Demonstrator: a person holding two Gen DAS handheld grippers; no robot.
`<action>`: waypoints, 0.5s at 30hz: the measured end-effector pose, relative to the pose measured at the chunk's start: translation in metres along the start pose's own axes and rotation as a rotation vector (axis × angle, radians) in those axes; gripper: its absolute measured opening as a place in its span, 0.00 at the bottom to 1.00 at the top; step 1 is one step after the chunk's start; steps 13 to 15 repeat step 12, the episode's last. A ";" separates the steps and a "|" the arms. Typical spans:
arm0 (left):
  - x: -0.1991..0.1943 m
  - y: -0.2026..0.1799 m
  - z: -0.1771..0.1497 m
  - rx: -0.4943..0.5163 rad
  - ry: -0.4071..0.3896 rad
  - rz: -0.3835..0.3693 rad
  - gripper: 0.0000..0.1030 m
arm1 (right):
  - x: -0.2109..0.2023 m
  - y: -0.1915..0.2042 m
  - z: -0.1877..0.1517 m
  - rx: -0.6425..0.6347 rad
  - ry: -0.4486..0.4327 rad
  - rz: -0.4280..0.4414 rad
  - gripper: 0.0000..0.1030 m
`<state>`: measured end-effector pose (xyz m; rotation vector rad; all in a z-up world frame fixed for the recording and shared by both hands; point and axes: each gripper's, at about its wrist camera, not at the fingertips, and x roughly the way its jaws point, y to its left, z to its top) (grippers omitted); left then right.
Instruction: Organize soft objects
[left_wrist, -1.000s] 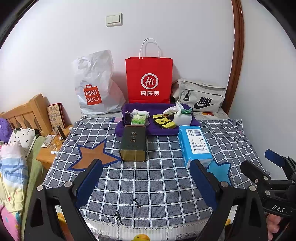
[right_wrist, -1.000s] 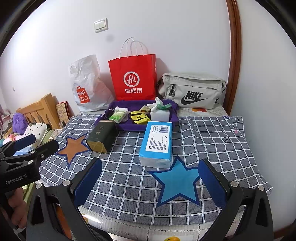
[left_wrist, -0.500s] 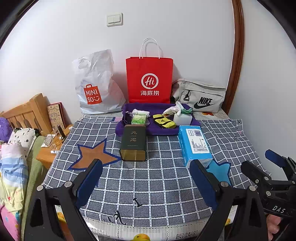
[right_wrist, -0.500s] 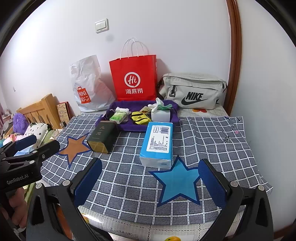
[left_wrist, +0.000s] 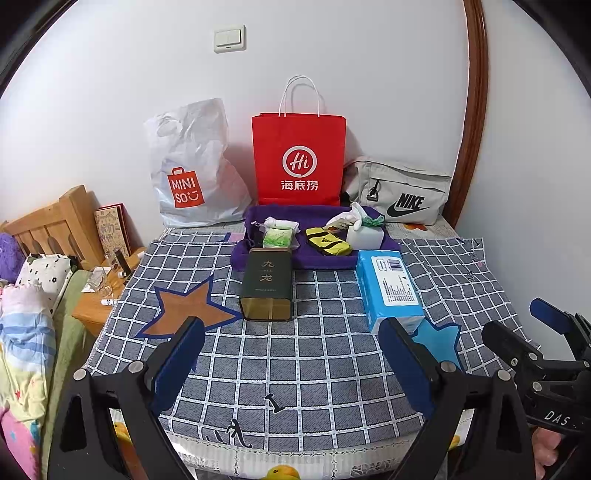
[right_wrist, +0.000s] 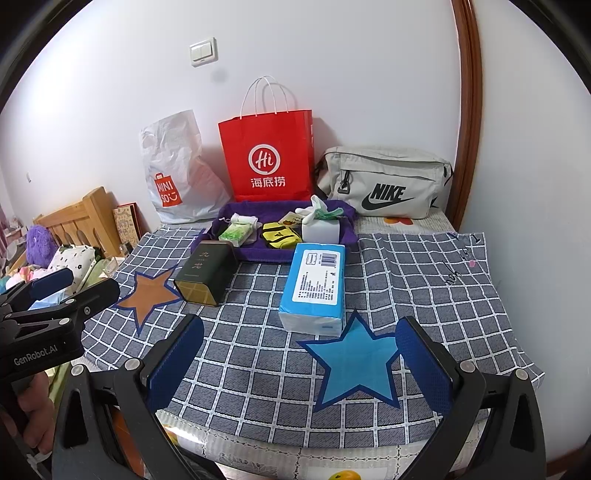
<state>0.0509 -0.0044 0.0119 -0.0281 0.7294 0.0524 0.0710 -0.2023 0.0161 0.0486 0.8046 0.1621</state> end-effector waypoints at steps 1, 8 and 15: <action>0.000 0.001 -0.001 0.000 0.000 0.000 0.93 | 0.000 -0.001 0.000 0.001 -0.001 0.001 0.99; -0.001 0.003 -0.004 -0.002 -0.002 0.001 0.93 | -0.001 0.000 0.000 0.001 -0.003 0.000 0.99; 0.001 0.003 -0.005 0.006 0.004 0.000 0.93 | 0.000 0.000 0.001 0.003 0.000 0.004 0.99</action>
